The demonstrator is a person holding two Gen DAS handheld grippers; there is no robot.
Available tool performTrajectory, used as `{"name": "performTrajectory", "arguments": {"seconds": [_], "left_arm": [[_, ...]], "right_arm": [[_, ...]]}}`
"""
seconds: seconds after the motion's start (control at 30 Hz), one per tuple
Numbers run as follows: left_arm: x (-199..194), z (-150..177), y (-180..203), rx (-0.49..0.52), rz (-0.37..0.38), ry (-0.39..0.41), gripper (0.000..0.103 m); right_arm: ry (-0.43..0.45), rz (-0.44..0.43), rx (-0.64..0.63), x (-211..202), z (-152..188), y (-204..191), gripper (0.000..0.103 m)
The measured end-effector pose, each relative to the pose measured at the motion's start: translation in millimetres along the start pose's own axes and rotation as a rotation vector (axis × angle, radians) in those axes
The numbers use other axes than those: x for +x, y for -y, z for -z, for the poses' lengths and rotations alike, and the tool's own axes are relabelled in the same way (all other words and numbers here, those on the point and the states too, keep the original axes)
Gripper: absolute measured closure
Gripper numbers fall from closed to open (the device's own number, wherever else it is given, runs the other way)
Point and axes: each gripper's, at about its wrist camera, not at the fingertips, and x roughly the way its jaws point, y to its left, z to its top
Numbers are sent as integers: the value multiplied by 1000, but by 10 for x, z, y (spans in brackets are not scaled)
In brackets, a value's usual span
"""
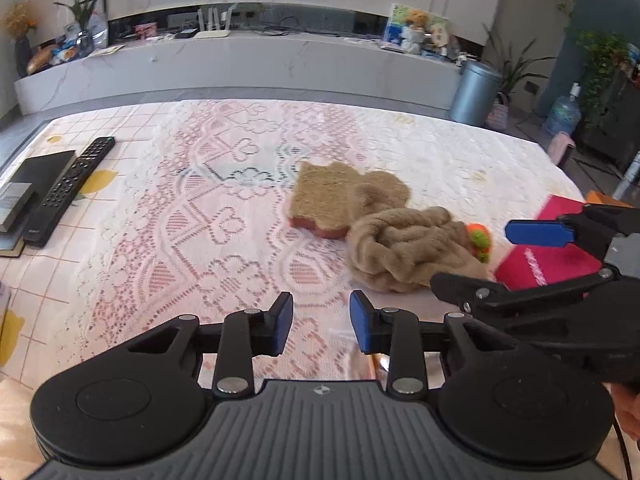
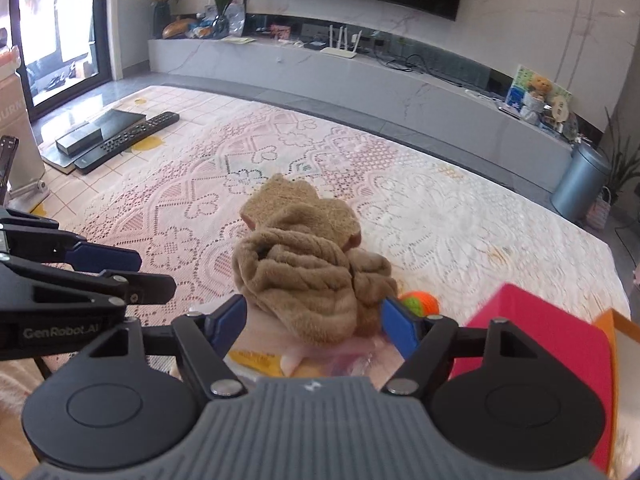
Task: Organize soft objects
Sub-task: 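Grasp the brown towel with the right tool and lift it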
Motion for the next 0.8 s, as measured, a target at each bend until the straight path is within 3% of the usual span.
{"name": "performTrajectory", "arguments": {"seconds": [0.17,0.53,0.8], "left_arm": [[130,-61,-142,-36,-52,-2,65],[309,63,-303,-105,-60,-45,66],[320,72,-250,-73,-63,-48,66]], "right_arm": [[-33,-36,-70,288,-147,-86,16],[-111,-35,-134,781,-172,-171,14],[-110,-21,-121,771,-175,-142,40]]}}
